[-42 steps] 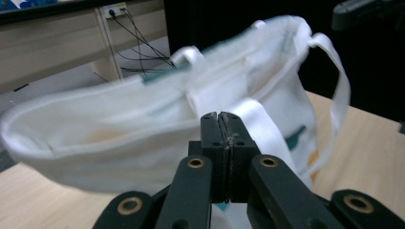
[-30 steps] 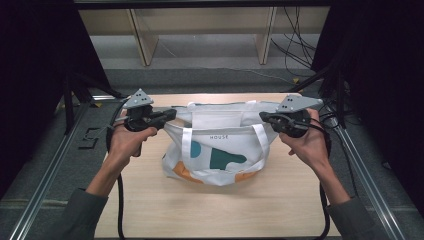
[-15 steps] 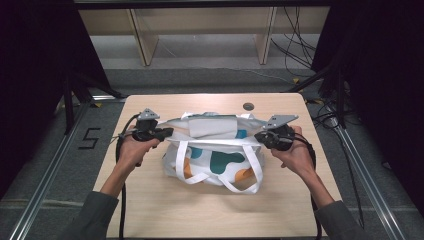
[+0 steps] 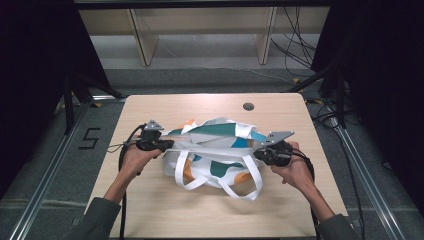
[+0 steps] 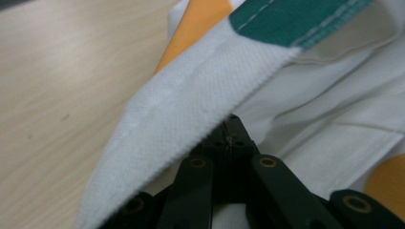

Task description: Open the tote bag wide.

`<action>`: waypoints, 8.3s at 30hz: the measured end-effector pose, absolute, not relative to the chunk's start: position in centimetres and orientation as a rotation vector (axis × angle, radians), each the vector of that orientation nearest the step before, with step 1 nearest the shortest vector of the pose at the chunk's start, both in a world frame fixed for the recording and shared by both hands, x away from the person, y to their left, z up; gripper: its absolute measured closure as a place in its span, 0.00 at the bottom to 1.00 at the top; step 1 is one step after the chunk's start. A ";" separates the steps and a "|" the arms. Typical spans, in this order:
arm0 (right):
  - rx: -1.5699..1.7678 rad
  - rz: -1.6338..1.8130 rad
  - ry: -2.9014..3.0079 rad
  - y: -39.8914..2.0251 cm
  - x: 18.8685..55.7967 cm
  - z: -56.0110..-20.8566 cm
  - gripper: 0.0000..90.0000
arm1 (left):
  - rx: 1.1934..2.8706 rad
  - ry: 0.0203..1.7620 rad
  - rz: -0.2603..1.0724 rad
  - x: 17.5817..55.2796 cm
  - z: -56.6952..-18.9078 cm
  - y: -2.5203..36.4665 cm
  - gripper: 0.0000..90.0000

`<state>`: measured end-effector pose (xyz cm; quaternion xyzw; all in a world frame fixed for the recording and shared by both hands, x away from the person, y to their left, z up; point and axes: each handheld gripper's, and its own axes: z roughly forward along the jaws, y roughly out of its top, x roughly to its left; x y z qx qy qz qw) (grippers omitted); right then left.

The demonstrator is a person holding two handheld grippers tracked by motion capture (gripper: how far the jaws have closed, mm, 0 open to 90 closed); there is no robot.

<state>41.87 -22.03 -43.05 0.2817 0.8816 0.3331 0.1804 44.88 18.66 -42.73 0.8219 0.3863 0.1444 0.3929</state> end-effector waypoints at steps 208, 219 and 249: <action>0.782 1.100 2.337 -21.9 46.5 -39.8 1.00 | 2.077 0.941 0.463 47.5 -40.3 17.9 0.87; 1.022 1.073 2.284 -23.0 52.0 -43.8 1.00 | 2.260 0.825 0.423 45.3 -44.3 16.3 0.86; 0.640 1.065 2.675 -18.3 41.5 -43.2 1.00 | 2.101 1.086 0.484 53.9 -43.2 15.2 0.91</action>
